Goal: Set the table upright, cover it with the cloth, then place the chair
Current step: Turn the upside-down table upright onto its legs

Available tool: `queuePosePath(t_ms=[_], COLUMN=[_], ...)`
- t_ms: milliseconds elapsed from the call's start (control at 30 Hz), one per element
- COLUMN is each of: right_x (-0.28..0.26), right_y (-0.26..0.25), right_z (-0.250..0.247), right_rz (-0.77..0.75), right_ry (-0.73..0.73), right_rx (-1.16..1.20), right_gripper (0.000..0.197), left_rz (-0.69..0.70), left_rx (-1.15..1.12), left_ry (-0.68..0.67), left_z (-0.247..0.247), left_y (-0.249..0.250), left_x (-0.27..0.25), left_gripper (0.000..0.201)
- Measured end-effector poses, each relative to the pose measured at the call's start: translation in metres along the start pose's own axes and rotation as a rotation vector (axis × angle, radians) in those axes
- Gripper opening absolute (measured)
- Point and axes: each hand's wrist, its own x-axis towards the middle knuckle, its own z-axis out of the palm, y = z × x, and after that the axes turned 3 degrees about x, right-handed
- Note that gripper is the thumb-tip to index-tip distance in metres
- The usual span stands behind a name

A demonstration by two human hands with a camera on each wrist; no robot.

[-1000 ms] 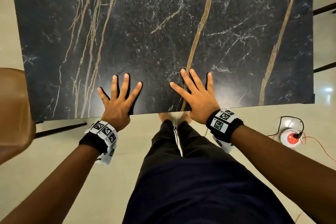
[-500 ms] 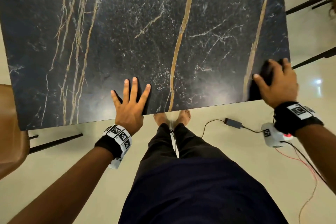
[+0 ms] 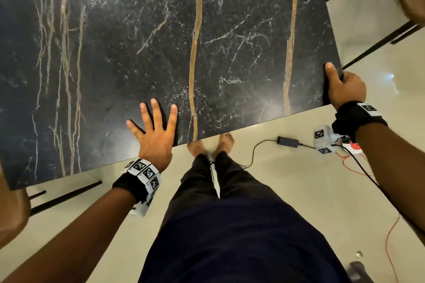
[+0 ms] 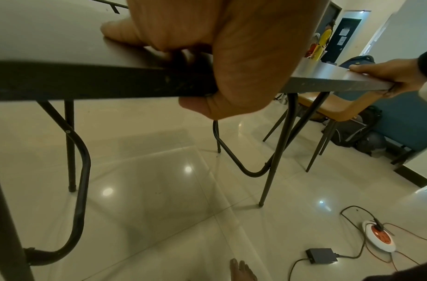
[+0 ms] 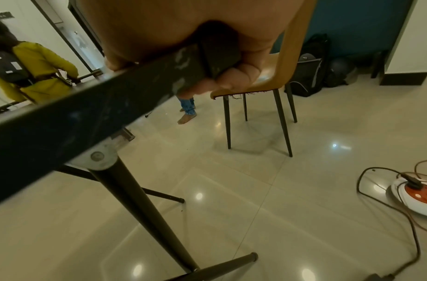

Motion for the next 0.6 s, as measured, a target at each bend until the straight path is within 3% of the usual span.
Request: queuePosePath(t_ms=[367,600], right_x=[-0.005,0.000], right_y=[0.020,0.023], right_z=[-0.003,0.001], right_rz=[0.030,0.044], right_ry=[0.005,0.017], right_rx=[0.026,0.060], right_gripper=[0.067,0.062], left_rz=[0.003,0.030], left_rx=[-0.007,-0.092], left_ry=[0.011,-0.058], left_z=[0.002,-0.009], left_y=[0.021,0.017], left_x=[-0.012,-0.012], left_gripper=[0.119,0.111])
